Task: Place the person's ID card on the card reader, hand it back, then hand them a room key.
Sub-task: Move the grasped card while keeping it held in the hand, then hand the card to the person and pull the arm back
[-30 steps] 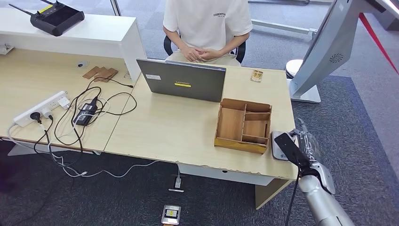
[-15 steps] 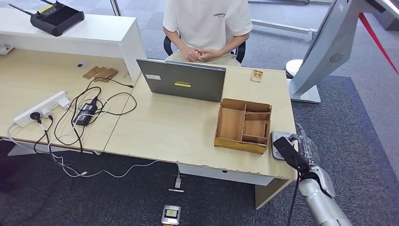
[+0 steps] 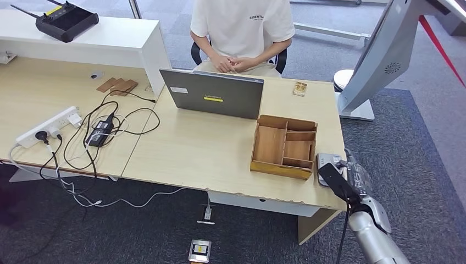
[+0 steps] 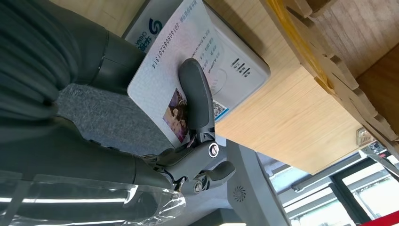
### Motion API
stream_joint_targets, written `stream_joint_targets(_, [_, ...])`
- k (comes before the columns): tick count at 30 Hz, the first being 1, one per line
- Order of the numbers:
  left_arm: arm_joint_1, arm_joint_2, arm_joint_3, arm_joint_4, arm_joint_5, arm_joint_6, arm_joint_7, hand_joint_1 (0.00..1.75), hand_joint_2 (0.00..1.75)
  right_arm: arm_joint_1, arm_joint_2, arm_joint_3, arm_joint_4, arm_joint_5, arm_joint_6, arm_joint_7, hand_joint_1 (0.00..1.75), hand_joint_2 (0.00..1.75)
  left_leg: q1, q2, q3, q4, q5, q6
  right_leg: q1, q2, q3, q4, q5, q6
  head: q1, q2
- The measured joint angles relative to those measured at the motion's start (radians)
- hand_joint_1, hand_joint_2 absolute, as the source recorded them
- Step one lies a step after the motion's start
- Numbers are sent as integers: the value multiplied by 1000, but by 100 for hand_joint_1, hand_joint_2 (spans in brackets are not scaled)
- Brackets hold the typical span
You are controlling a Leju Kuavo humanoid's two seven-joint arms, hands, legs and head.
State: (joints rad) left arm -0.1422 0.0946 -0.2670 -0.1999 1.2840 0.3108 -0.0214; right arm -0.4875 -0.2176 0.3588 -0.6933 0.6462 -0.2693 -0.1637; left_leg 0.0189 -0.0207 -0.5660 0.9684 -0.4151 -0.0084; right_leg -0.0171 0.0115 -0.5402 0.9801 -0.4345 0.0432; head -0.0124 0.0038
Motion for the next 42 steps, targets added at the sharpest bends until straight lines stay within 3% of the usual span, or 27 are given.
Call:
stream_joint_targets(17, [0,0,1,0,8,3,2,0,0,1,3,2,11,0,3,1,175,175,0,0,0,0,0,0,0,0,0,0,0,0,0,0])
stream_joint_targets(23, [0,-1,2,0,20,15,2,0,0,-9,18,0,4,-37,-46,-18,175,175,0,0,0,0,0,0,0,0,1,0,0,0,0,0])
stream_joint_targets(33, [1,-3,12,0,28,21,1,0,0,-108,49,-17,-106,-95,-66,10,175,175,0,0,0,0,0,0,0,0,0,1,0,0,0,0])
stream_joint_targets(42, [-3,-6,19,0,22,23,18,0,0,-206,74,-14,-164,-22,-30,16,175,175,0,0,0,0,0,0,0,0,0,1,1,0,0,0])
